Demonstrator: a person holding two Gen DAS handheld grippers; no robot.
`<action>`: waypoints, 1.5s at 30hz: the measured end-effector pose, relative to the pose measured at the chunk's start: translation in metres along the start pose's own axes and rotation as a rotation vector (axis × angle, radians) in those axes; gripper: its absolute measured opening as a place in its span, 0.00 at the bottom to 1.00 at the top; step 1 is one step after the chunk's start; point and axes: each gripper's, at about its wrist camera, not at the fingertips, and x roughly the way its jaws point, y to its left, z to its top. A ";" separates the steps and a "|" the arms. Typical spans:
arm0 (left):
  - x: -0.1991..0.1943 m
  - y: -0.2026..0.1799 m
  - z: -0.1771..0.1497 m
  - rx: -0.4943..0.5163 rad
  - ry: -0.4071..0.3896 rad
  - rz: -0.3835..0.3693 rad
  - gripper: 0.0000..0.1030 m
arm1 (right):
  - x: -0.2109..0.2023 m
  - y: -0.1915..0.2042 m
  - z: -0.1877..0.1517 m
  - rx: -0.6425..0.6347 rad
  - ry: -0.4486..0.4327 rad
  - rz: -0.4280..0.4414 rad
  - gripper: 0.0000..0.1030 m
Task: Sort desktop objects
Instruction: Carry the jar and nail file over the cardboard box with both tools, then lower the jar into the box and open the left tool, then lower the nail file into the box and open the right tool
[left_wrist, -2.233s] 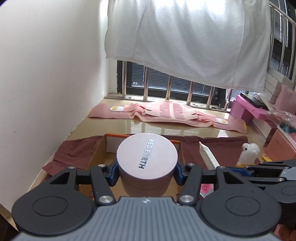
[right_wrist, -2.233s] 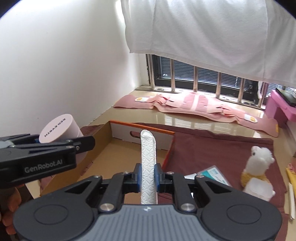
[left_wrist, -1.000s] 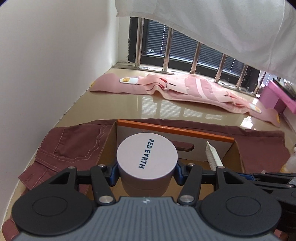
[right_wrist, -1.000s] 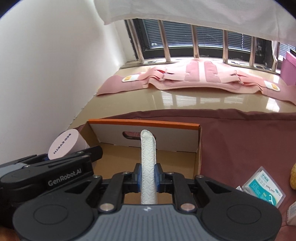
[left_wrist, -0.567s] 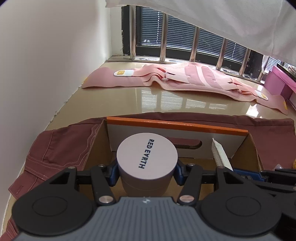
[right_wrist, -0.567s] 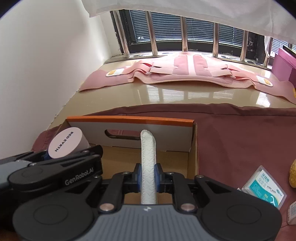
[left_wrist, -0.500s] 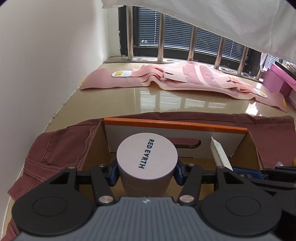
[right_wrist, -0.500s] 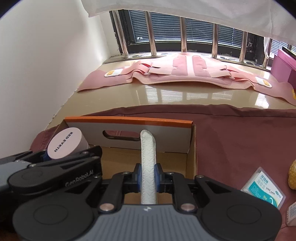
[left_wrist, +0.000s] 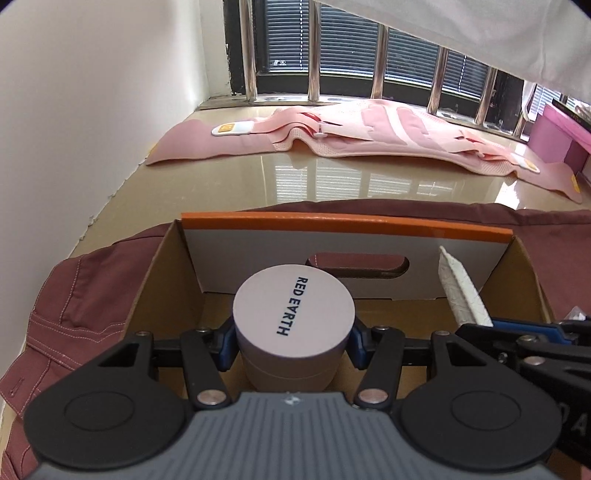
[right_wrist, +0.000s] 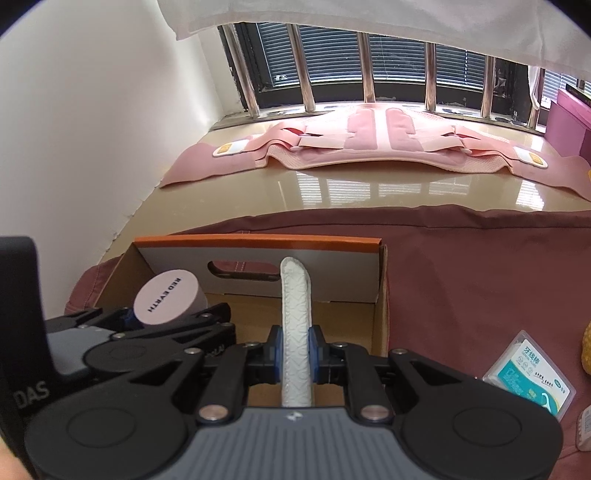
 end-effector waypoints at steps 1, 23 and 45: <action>0.001 0.000 0.000 -0.002 0.000 -0.001 0.54 | 0.000 0.000 0.000 -0.001 -0.002 0.001 0.13; 0.004 0.000 -0.002 -0.004 -0.016 0.015 0.70 | 0.005 -0.001 0.002 -0.003 0.010 0.005 0.13; -0.067 0.029 0.019 -0.107 -0.116 0.084 1.00 | 0.021 0.002 0.006 0.035 0.038 -0.012 0.13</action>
